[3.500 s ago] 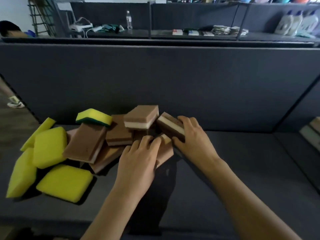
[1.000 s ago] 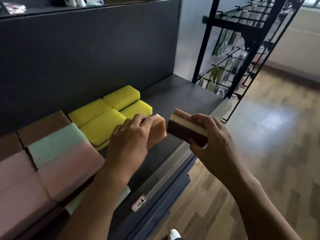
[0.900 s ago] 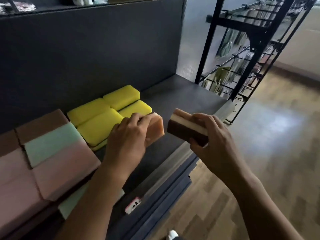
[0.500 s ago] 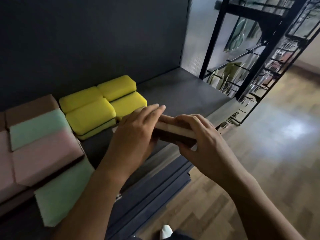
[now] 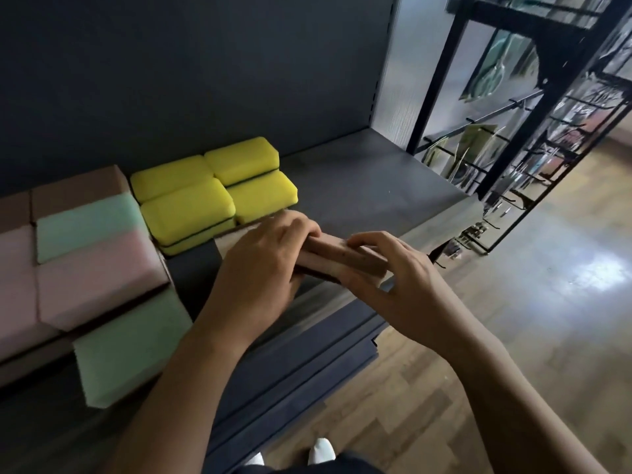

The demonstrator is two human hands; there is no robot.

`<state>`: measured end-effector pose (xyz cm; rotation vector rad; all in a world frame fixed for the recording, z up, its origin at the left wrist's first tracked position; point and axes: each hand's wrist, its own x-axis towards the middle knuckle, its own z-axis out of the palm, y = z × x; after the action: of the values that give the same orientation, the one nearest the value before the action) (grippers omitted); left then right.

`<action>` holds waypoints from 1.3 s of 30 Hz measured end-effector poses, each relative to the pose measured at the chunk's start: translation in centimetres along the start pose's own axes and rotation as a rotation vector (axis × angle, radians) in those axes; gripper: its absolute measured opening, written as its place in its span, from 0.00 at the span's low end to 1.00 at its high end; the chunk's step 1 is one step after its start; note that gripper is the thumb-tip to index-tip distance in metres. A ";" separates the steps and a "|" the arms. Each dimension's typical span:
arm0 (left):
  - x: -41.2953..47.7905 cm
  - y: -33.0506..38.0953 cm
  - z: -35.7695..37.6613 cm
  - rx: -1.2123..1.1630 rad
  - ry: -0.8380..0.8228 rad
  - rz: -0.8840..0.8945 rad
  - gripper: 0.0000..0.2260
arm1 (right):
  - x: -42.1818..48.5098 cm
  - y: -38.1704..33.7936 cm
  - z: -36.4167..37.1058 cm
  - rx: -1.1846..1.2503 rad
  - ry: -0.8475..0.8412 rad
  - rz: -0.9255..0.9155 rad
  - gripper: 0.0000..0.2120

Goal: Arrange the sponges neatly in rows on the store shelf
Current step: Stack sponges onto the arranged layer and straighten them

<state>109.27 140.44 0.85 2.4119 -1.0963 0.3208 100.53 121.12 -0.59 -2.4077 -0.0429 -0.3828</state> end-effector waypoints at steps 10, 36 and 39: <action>-1.0 1.0 -0.8 -0.037 -0.237 0.049 0.35 | -0.4 0.3 -0.8 0.029 0.038 -0.231 0.22; -15.0 -2.0 -13.2 0.282 0.034 -0.308 0.27 | 3.3 -12.6 8.7 0.293 -0.249 -0.525 0.37; -17.5 -3.1 -14.6 0.292 0.038 -0.373 0.27 | 3.2 -14.2 10.6 0.230 -0.321 -0.524 0.44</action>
<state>99.89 160.91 5.61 2.7874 -0.5948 0.4206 104.47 138.53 1.69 -2.1799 -0.8266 -0.2038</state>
